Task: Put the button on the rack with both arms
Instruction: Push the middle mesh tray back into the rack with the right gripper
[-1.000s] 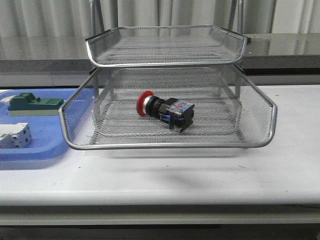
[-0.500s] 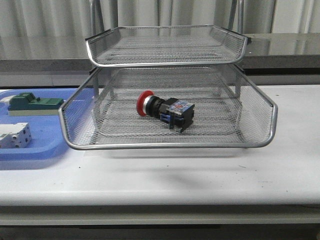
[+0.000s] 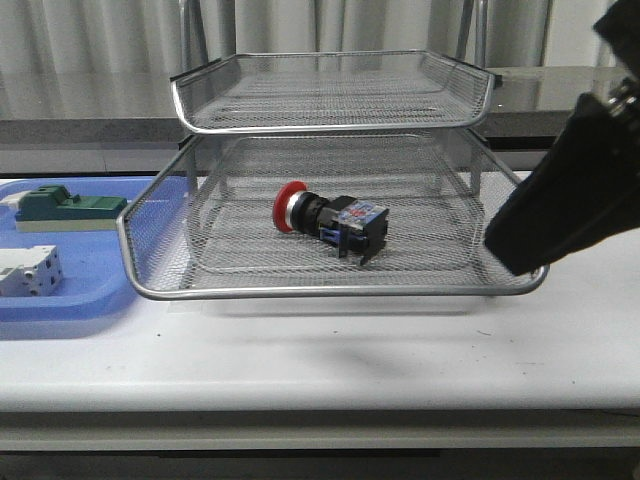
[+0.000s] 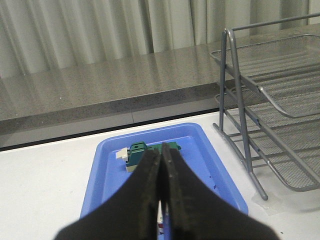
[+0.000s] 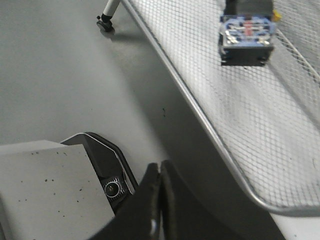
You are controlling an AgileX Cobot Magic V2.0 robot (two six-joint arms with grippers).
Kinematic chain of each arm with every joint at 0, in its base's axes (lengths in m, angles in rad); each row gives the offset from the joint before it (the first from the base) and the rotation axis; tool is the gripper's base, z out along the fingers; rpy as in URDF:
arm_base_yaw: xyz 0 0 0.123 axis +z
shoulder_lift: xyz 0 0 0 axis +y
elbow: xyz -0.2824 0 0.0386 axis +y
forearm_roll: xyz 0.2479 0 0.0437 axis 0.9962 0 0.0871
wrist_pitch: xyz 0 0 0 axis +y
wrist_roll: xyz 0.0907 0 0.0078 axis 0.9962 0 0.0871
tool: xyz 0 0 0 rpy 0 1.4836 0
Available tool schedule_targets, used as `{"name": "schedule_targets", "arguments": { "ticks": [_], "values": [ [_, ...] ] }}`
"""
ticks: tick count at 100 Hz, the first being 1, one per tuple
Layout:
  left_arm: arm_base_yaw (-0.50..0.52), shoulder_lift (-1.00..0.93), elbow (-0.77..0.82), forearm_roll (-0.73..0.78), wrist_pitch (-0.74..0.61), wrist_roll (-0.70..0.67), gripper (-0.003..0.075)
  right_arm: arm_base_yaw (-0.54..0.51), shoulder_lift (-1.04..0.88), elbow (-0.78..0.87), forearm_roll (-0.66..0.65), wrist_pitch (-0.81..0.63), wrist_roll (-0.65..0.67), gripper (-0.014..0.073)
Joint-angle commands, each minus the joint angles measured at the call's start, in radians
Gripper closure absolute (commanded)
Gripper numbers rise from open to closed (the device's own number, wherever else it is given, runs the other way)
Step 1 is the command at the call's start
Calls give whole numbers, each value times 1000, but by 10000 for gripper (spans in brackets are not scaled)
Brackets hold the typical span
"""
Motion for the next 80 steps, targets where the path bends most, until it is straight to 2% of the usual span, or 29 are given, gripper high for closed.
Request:
{"name": "schedule_targets", "arguments": {
  "ticks": [1, 33, 67, 80],
  "values": [
    [2, 11, -28, -12, -82, -11, 740, 58, 25, -33, -1, -89, -14, 661],
    [2, 11, -28, -12, -82, -11, 740, 192, 217, -39, -76, -259, -14, 661],
    [2, 11, -28, -12, -82, -11, 740, 201, 319, -124, -115, -358, -14, 661],
    [2, 11, -28, -12, -80, -11, 740, 172, 361, -184, -127, -385, -14, 661]
  ]
}}
